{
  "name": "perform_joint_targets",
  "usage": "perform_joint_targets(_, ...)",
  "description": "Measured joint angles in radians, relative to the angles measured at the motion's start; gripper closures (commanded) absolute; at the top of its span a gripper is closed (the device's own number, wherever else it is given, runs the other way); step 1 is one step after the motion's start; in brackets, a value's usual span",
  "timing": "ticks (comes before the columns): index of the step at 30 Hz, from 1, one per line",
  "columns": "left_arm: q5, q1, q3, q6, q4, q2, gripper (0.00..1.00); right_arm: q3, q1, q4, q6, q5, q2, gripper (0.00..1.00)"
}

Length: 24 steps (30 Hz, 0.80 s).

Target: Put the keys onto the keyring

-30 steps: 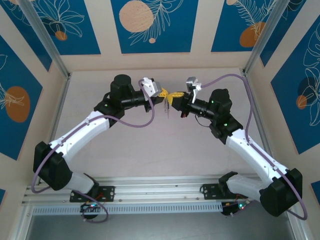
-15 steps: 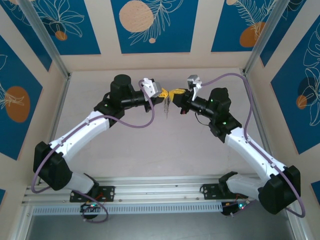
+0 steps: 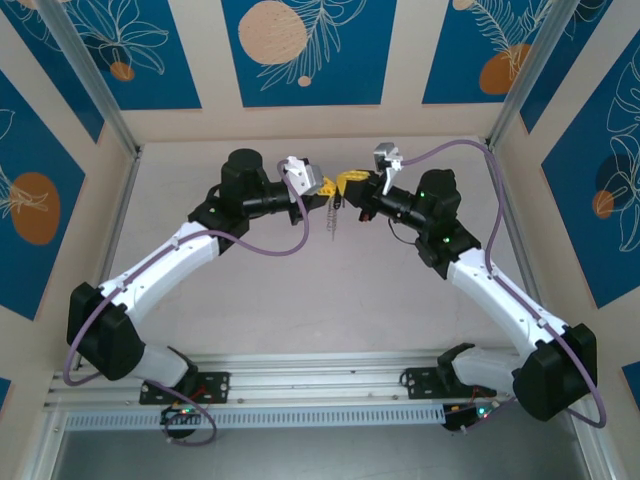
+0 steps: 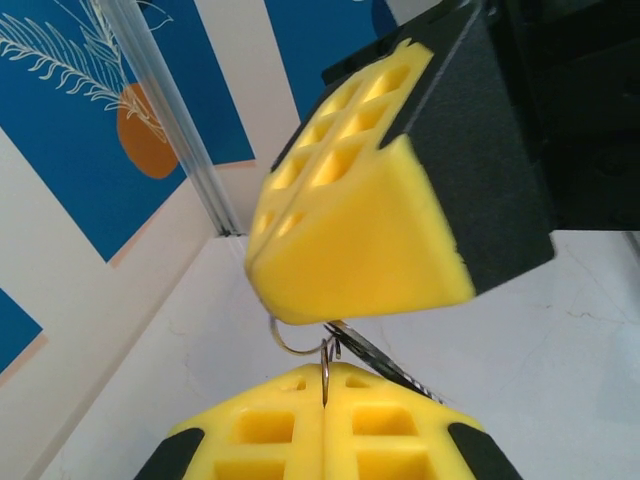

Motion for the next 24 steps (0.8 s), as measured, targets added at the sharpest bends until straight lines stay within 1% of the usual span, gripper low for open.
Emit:
perform_joint_targets(12,0.007,-0.001,0.0,0.0,0.001,0.0,1.0,-0.007,-0.021,-0.003,0.005,-0.005,-0.001,1.0)
perform_joint_targets(24,0.007,-0.001,0.0,0.0,0.001,0.0,1.0,-0.033,-0.021,-0.004,0.019,-0.026,-0.079,1.0)
